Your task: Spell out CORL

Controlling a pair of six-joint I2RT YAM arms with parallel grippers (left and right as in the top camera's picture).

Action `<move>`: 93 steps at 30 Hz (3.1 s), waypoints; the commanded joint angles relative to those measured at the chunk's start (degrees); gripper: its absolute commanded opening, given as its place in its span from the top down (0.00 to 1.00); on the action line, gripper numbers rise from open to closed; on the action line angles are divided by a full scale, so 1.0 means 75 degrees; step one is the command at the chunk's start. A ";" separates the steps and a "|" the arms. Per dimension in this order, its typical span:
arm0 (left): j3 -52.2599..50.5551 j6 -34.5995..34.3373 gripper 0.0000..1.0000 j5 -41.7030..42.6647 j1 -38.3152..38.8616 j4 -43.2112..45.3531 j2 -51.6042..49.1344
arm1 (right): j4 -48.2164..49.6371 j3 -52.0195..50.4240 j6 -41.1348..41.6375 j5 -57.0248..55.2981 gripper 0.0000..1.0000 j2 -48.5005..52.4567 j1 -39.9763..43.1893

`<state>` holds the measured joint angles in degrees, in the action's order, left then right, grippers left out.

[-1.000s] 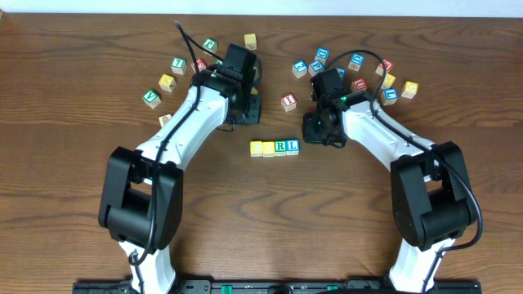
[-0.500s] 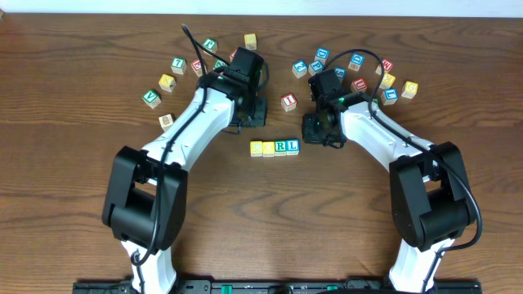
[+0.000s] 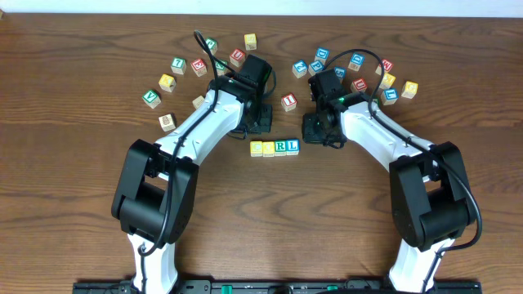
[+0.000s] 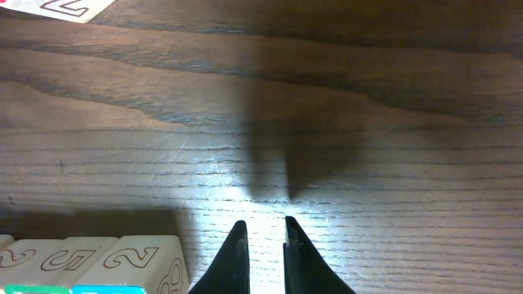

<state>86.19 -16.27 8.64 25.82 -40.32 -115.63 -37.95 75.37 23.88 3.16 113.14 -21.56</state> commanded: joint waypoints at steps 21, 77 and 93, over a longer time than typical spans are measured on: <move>-0.0108 -0.0070 0.92 -0.0271 0.0006 -0.0184 -0.0373 | -0.0003 0.0085 0.0070 -0.0090 0.87 0.0052 -0.0047; -0.0108 -0.0219 0.93 -0.0259 0.0169 -0.0536 -0.0379 | -0.0003 0.0085 0.0067 -0.0096 0.84 0.0052 -0.0055; -0.0108 -0.0221 0.93 -0.0207 0.0169 -0.0612 -0.0379 | -0.0003 0.0085 0.0067 -0.0096 0.84 0.0052 -0.0055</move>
<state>85.97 -17.78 7.38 27.07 -44.60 -117.78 -37.93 75.37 23.88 3.16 113.14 -21.63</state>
